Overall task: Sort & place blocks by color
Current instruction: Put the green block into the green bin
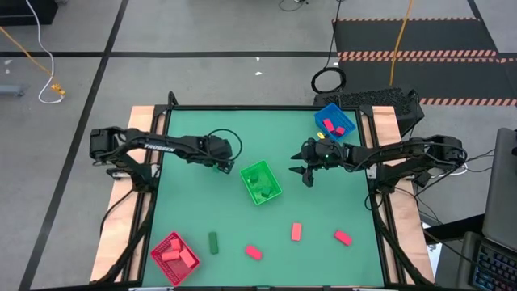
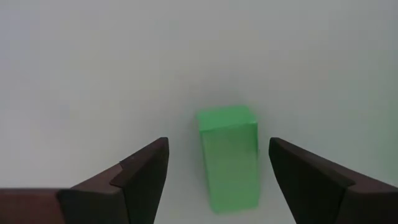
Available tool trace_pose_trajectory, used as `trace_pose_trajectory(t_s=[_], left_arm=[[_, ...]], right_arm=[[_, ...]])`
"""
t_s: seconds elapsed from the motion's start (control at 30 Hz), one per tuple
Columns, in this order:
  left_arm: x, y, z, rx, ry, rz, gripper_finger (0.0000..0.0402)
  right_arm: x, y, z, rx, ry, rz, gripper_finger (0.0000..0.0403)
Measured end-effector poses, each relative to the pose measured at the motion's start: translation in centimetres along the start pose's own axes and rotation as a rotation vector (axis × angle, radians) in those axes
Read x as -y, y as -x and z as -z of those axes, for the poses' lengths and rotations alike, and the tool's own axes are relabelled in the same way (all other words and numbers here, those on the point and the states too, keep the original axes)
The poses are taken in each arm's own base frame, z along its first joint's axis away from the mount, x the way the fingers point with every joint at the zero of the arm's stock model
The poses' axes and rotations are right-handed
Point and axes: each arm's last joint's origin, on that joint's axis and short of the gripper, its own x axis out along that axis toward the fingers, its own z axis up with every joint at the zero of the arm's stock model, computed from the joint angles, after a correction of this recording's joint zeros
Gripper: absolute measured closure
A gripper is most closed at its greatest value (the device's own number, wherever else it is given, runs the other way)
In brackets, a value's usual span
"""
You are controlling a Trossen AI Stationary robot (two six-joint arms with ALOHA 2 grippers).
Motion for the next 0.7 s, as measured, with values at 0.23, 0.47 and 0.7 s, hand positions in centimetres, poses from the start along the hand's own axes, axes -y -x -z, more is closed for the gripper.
trace_pose_trajectory(t_s=[0.23, 0.47, 0.7], left_arm=[[0.0, -1.2, 0.3, 0.093, 0.035, 0.083, 0.0121], [-0.2, -1.2, 0.4, 0.115, 0.001, 0.037, 0.0155], [-0.1, -1.3, 0.7, 0.093, -0.019, 0.031, 0.0235]], right_arm=[[0.0, 0.0, 0.0, 0.000, 0.000, 0.000, 0.0190], [0.0, 0.0, 0.0, 0.000, 0.003, 0.001, 0.0190], [0.0, 0.0, 0.0, 0.000, 0.003, 0.001, 0.0190]])
